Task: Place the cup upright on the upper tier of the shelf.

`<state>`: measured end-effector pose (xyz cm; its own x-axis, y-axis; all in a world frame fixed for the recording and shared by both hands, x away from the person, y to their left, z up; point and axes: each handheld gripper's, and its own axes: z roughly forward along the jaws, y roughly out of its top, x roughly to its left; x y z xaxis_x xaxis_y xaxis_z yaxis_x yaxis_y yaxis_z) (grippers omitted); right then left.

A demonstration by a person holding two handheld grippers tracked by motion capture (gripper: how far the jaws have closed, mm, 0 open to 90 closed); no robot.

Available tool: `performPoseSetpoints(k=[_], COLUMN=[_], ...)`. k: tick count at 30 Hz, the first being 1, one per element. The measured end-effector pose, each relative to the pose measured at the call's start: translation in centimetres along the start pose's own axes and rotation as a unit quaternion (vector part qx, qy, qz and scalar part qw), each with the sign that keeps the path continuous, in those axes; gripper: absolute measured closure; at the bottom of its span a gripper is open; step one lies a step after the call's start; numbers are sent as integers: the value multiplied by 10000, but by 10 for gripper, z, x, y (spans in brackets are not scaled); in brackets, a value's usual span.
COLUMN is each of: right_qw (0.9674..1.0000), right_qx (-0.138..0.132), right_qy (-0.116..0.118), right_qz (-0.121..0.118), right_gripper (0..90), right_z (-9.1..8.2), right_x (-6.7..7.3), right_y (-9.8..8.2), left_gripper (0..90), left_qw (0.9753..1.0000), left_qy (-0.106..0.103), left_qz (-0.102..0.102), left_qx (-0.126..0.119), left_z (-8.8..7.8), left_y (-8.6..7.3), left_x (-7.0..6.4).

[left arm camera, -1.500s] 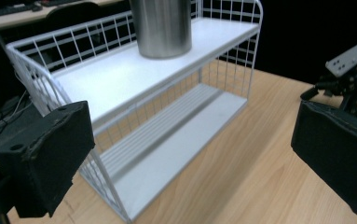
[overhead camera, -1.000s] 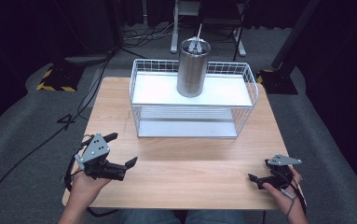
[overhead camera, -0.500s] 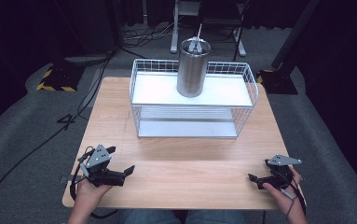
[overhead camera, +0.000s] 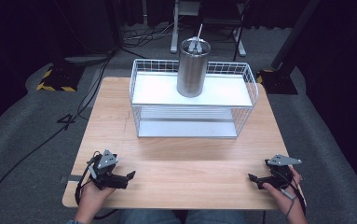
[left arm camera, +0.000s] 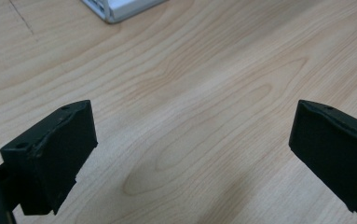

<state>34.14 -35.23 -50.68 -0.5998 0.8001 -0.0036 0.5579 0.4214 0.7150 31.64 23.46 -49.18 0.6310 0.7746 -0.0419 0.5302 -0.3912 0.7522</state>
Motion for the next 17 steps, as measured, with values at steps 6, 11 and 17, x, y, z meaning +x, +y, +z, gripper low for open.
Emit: performPoseSetpoints(k=[6,11,17], right_qw=[10000,10000,10000], right_qx=[0,1,5], right_qy=[1,0,1], right_qz=[1,0,4], right_gripper=[5,5,5], right_z=[0,0,0], right_x=[0,0,0], right_y=[0,0,0], left_gripper=[12,7,1], left_qw=[9993,9979,9978], left_qy=[174,277,194], left_qz=[90,132,-6], left_qx=[307,575,628], left_z=[6,14,15], left_y=[-3,-7,-7], left_x=[1,0,2])
